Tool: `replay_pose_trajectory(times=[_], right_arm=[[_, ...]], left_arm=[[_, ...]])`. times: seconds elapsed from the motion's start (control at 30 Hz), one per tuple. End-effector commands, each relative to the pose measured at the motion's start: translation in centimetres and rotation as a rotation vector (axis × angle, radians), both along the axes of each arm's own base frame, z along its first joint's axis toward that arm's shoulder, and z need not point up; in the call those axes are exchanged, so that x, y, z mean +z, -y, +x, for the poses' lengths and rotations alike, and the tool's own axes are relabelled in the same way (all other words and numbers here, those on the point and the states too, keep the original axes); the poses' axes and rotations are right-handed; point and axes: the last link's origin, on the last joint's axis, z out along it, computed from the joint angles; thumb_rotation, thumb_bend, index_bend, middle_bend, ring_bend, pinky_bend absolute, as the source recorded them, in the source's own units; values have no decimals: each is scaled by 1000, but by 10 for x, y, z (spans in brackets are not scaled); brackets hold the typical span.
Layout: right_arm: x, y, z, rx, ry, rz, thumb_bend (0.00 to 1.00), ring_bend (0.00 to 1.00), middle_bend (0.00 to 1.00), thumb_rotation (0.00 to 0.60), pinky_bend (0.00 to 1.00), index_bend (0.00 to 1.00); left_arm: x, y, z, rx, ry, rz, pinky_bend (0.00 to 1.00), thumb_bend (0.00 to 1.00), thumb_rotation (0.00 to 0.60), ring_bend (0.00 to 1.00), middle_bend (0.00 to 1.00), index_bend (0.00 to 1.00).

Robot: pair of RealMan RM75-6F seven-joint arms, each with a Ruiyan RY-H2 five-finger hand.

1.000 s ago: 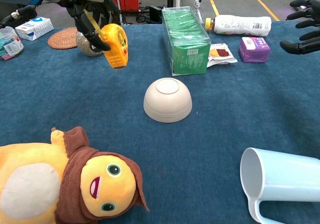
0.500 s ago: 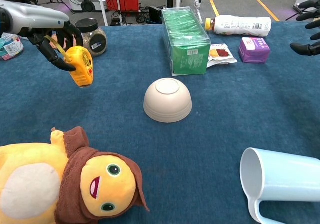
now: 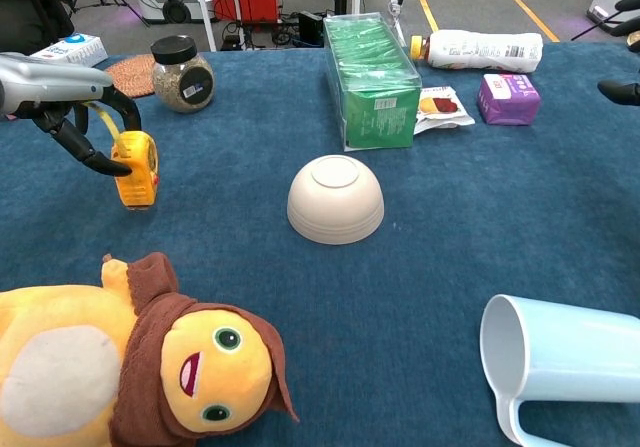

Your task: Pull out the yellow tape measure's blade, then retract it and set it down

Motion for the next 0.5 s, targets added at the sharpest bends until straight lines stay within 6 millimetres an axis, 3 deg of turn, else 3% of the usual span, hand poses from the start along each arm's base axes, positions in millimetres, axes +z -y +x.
replay_pose_trajectory(times=[0.03,0.37,0.5], right_arm=[[1,0,0,0,-2,-4,392,136,123,600,156,10],[13,1,-7,-6,-12,-23,392,136,123,600,160,10],[15,1,-10,-4,-34,-26,391,137,126,600,163,10]], left_arm=[[4,0,-1,11,-1,-2,251,194,353,11,144,216],[32,5,-7,49,6,36,206,191,351,0,83,151],[44,13,-8,8,12,104,213,192,414,0,83,152]])
